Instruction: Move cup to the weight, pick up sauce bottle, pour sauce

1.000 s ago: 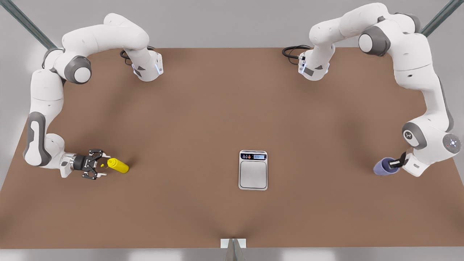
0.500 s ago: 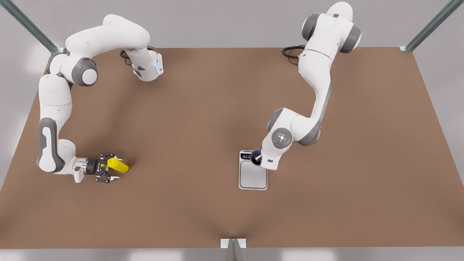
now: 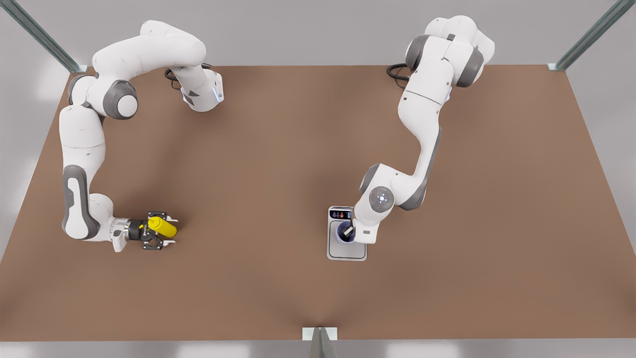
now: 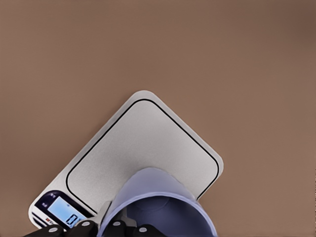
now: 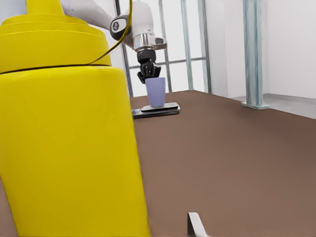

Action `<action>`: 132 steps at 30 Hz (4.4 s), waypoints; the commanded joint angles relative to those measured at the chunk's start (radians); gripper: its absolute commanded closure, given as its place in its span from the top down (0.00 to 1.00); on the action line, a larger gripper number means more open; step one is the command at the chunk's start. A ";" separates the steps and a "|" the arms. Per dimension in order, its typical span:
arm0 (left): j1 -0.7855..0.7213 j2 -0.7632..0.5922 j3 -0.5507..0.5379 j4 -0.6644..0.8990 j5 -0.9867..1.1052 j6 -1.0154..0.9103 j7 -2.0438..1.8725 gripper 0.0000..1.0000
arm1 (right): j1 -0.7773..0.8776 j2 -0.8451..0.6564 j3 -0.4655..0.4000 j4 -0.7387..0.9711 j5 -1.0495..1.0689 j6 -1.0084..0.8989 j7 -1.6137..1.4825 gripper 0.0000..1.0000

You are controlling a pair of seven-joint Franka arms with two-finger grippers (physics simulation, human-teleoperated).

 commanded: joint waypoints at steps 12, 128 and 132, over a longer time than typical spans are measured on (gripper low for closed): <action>-0.003 -0.011 0.002 0.006 0.013 -0.009 -0.010 1.00 | 0.003 -0.042 -0.001 0.017 -0.049 0.015 0.044 0.44; 0.431 -0.537 0.009 -0.114 0.222 -0.652 1.033 1.00 | 0.102 -0.005 0.169 -0.048 -0.051 0.229 0.064 1.00; 0.430 -0.537 0.009 -0.114 0.222 -0.654 1.028 1.00 | 0.106 -0.005 0.169 -0.048 -0.049 0.229 0.063 1.00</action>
